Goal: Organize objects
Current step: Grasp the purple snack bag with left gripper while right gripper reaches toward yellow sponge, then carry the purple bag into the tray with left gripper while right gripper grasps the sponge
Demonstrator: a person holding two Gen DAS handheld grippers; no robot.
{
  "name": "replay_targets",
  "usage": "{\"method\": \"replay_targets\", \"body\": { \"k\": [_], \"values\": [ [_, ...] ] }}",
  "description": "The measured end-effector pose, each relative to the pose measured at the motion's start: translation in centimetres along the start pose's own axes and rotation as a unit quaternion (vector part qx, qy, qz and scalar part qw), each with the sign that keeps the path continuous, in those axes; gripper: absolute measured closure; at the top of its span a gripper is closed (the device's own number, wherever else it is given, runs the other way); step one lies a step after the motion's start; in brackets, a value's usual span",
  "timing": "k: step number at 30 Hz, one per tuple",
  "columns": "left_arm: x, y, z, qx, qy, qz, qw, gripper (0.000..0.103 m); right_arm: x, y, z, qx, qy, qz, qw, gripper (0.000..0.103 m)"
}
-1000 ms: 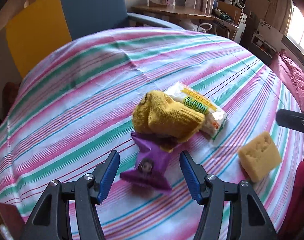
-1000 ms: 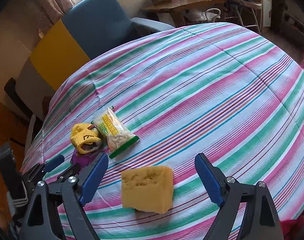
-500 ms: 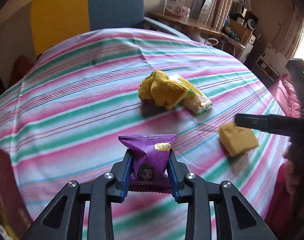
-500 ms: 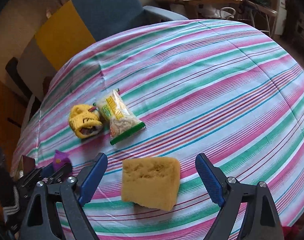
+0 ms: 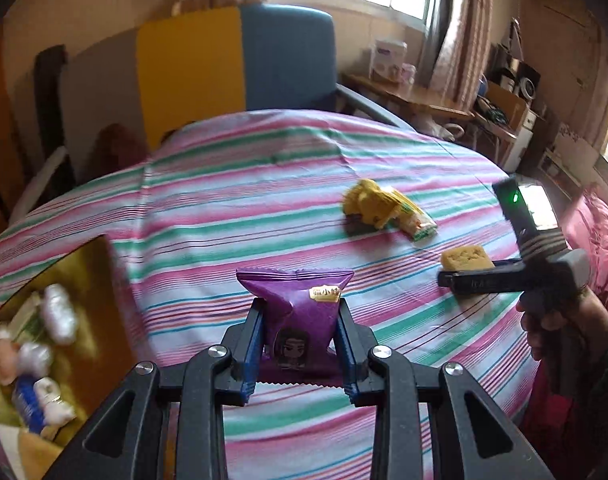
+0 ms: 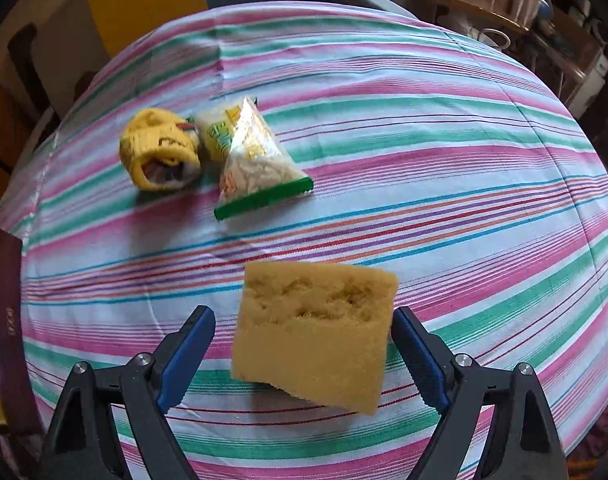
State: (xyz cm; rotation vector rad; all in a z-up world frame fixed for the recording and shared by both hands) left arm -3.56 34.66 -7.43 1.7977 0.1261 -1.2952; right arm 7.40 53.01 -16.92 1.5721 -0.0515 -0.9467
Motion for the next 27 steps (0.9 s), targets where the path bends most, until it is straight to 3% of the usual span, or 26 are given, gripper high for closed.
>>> {"method": "replay_targets", "body": {
  "k": [1, 2, 5, 19, 27],
  "values": [
    [0.0, 0.6, 0.5, -0.004, 0.002, -0.003, 1.0, 0.071, 0.1, 0.0, 0.1, 0.008, 0.015, -0.001, 1.0, 0.02],
    [0.0, 1.2, 0.9, -0.009, 0.003, -0.007, 0.9999, 0.071, 0.1, 0.1, 0.1, 0.024, 0.033, -0.009, 0.999, 0.037],
    [0.1, 3.1, 2.5, -0.023, 0.01, -0.019, 0.9995, 0.071, 0.2, 0.3, 0.8, 0.019, 0.06, -0.02, 0.998, 0.041],
    [2.1, 8.7, 9.4, -0.07, 0.059, -0.042, 0.995, 0.071, -0.1, -0.5, 0.6, 0.006, 0.059, -0.034, 0.998, 0.038],
    [4.5, 10.8, 14.1, -0.097, 0.106, -0.038, 0.989, 0.071, 0.4, 0.1, 1.2, 0.023, 0.084, -0.048, 0.995, 0.039]
  ]
}}
Point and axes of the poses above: each gripper's, at about its wrist camera, not at the fingertips, and y roughly against the way its jaws point, z to its left, x to its underside, the point moved 9 cm from there along -y, roughly the way its jaws point, and after that the axes turned 12 degrees about -z, right-handed, at the moved point
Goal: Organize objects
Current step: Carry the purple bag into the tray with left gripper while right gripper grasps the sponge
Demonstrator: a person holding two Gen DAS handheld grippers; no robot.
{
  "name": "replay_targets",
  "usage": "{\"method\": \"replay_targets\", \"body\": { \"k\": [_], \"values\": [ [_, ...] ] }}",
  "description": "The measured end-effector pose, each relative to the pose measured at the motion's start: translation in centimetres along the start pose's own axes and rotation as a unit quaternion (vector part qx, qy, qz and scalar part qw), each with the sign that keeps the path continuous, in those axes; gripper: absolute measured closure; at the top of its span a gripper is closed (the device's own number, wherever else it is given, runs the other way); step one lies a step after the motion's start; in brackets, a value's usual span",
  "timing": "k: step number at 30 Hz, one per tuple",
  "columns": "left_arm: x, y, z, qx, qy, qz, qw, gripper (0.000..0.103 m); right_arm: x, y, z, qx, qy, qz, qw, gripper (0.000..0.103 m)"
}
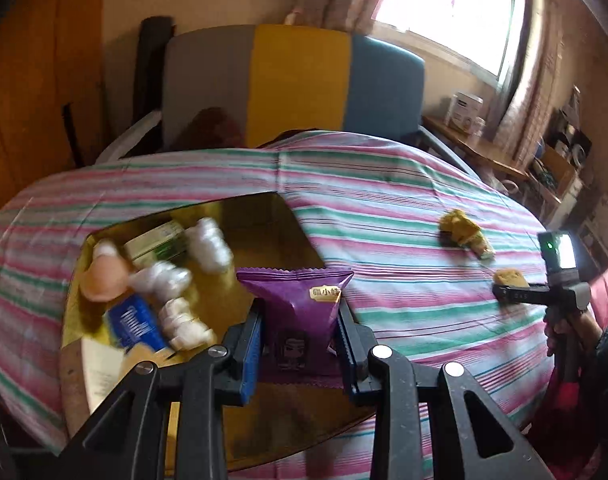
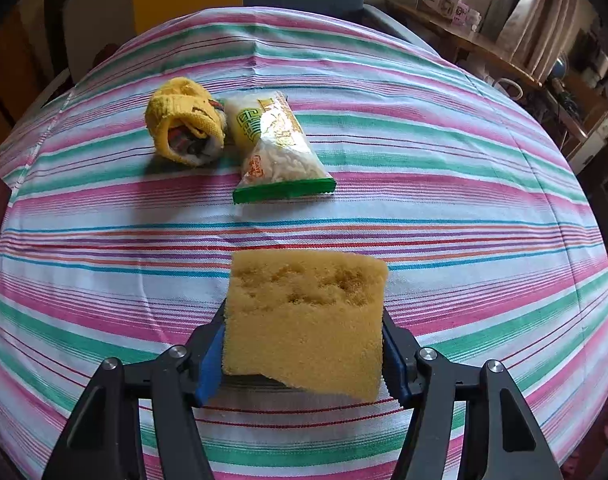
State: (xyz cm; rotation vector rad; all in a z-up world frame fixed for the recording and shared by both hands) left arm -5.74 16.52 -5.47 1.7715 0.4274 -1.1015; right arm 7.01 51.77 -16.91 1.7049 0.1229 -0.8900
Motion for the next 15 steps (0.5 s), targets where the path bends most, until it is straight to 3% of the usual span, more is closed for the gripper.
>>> {"method": "replay_targets", "body": {
  "k": [10, 15],
  "values": [
    [1.9, 2.2, 10.5, -0.064, 0.106, 0.01, 0.9923, 0.071, -0.1, 0.2, 0.5, 0.014, 0.031, -0.01, 0.999, 0.039],
    [1.7, 0.8, 10.0, -0.039, 0.129, 0.024, 0.9906, 0.071, -0.2, 0.3, 1.0, 0.018, 0.044, -0.014, 0.999, 0.039]
  ]
}}
Point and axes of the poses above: each gripper's, at about its wrist camera, not at the fingertips, and y roughly against the way its jaws point, z to its left, x to its underside, the point moved 9 cm from there along -y, roughly the way its jaws point, and after that the axes turned 12 degrees about -z, right-handed, at the moved point
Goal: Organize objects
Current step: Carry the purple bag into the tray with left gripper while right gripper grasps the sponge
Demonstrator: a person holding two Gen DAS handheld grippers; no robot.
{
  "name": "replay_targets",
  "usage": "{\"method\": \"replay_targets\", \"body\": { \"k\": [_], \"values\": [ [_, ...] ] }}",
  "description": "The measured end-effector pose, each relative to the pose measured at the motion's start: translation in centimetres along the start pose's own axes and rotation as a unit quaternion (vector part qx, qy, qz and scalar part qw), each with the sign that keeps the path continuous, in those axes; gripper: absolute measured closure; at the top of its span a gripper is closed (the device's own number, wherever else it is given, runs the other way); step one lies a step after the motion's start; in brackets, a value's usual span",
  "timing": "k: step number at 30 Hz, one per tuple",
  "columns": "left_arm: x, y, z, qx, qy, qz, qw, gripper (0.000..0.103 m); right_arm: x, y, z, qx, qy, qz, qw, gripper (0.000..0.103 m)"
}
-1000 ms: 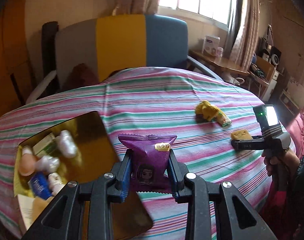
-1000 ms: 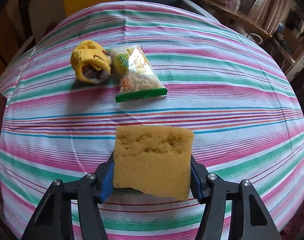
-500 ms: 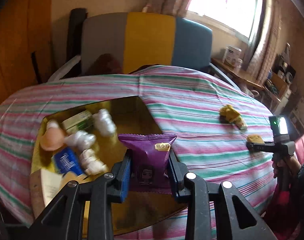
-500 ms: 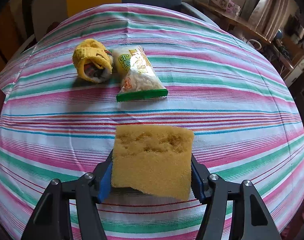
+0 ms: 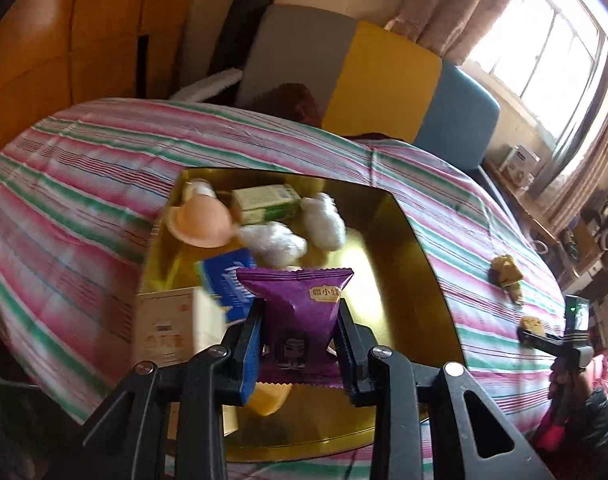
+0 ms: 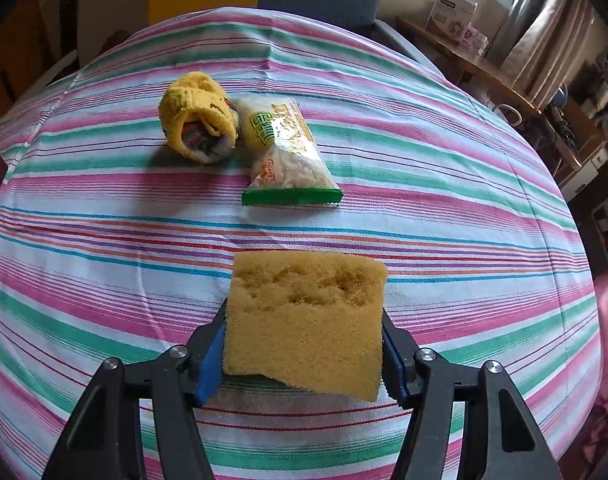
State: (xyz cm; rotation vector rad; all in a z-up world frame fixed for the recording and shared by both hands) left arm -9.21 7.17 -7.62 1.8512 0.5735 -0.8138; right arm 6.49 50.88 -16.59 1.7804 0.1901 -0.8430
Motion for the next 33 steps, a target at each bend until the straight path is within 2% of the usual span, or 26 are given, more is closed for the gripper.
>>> {"method": "replay_targets", "body": {
  "k": [5, 11, 15, 17, 19, 21, 24, 27, 29, 33],
  "values": [
    [-0.2, -2.7, -3.4, 0.017, -0.025, 0.014, 0.9994, 0.071, -0.1, 0.1, 0.1, 0.002, 0.006, -0.002, 1.0, 0.039],
    [-0.1, -6.8, -5.8, 0.034, -0.011, 0.05, 0.9981, 0.071, -0.2, -0.1, -0.1, 0.002, 0.009, -0.003, 1.0, 0.039],
    [0.0, -9.9, -5.5, 0.016, 0.009, 0.077, 0.9968, 0.071, -0.3, 0.0, 0.1, 0.002, 0.009, -0.003, 1.0, 0.039],
    [-0.3, -11.4, -4.4, -0.021, 0.003, 0.075, 0.997, 0.071, -0.3, -0.1, 0.1, 0.002, 0.009, -0.004, 1.0, 0.039],
    [-0.1, -13.2, -3.2, -0.049, 0.0, 0.09, 0.9947, 0.07, -0.3, -0.1, 0.1, 0.002, 0.009, -0.004, 1.0, 0.039],
    [0.2, -14.1, -2.7, -0.048, 0.016, 0.099, 0.9938, 0.069, -0.3, 0.0, 0.0, 0.001, 0.007, -0.004, 1.0, 0.039],
    [0.3, -14.0, -2.6, -0.061, 0.002, 0.093, 0.9938, 0.061, -0.2, 0.0, 0.0, 0.001, 0.006, -0.004, 1.0, 0.039],
    [0.1, -13.4, -2.7, -0.058, -0.002, 0.079, 0.9952, 0.056, -0.5, -0.5, -0.3, 0.0, 0.005, -0.005, 1.0, 0.039],
    [-0.6, -12.8, -3.1, -0.056, -0.012, 0.064, 0.9963, 0.051, -0.5, -0.5, -0.3, 0.0, 0.005, -0.005, 1.0, 0.039],
    [-2.0, -10.1, -4.3, -0.048, -0.036, 0.023, 0.9979, 0.049, -0.6, -0.6, -0.4, 0.001, 0.004, -0.005, 1.0, 0.039]
  ]
}}
Point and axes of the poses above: each gripper's, at about its wrist camera, not at the fingertips, and y roughly against the way its jaws point, z to its left, x to its underside, the point moved 9 cm from there along -y, roughly the way its jaws point, and after that the axes turned 12 degrees about -z, right-handed, at the moved point
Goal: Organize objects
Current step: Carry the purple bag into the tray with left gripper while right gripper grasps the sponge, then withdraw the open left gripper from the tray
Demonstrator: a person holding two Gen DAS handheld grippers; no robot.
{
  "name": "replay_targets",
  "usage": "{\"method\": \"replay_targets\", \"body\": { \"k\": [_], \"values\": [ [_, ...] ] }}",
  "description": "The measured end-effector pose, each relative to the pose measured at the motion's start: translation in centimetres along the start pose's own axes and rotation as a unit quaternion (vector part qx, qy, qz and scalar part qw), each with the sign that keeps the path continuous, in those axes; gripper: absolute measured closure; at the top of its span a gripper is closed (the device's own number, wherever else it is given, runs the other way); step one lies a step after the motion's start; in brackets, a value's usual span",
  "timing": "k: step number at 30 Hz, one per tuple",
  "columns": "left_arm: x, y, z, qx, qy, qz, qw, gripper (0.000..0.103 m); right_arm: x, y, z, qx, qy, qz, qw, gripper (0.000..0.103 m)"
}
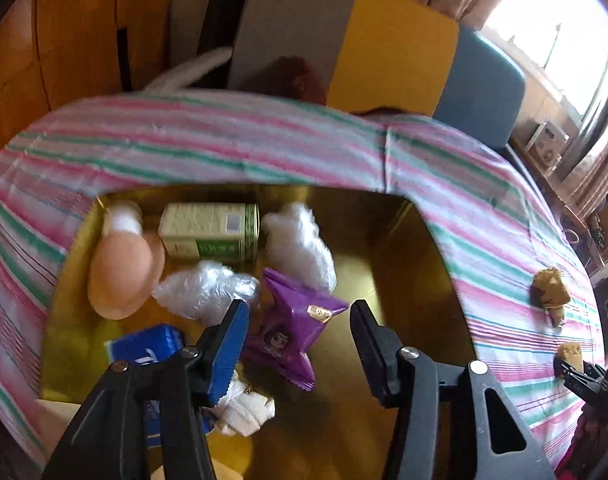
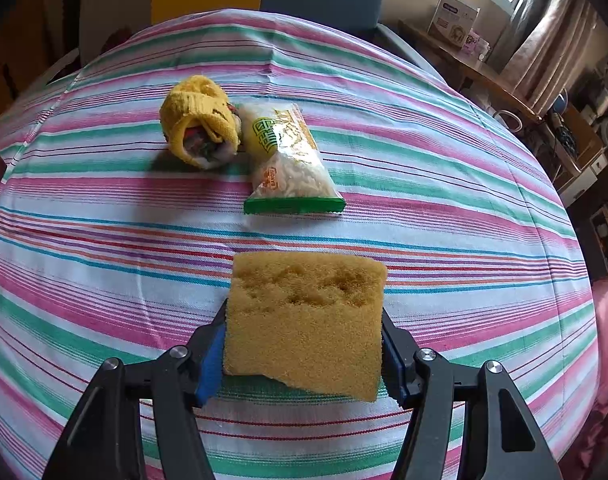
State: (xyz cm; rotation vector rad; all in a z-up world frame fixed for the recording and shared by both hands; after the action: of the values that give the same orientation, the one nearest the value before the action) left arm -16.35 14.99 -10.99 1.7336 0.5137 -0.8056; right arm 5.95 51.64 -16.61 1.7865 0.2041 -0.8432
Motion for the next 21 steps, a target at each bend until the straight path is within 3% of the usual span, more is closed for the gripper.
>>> {"method": "replay_targets", "body": {
  "k": [9, 21],
  "values": [
    [-1.7, 6.9, -0.6, -0.007, -0.044, -0.077, 0.996, 0.049, -0.2, 0.0, 0.1, 0.004, 0.003, -0.003, 1.0, 0.039],
    [0.8, 10.9, 1.2, -0.026, -0.058, -0.081, 0.9947, 0.049, -0.2, 0.1, 0.3, 0.012, 0.008, -0.011, 1.0, 0.039]
  ]
}}
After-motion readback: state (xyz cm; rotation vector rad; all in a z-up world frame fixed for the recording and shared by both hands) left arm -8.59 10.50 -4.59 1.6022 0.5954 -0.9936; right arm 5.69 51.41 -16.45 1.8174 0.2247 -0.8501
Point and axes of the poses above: each gripper's, at about its wrist camera, not at the fingertips, and y roughly against the way its jaws point, z to its left, x to its underside, the point moved 9 cm from there along -y, roughly the way its jaws point, and after that the axes turned 12 degrees about -z, right-handed, at the moved point
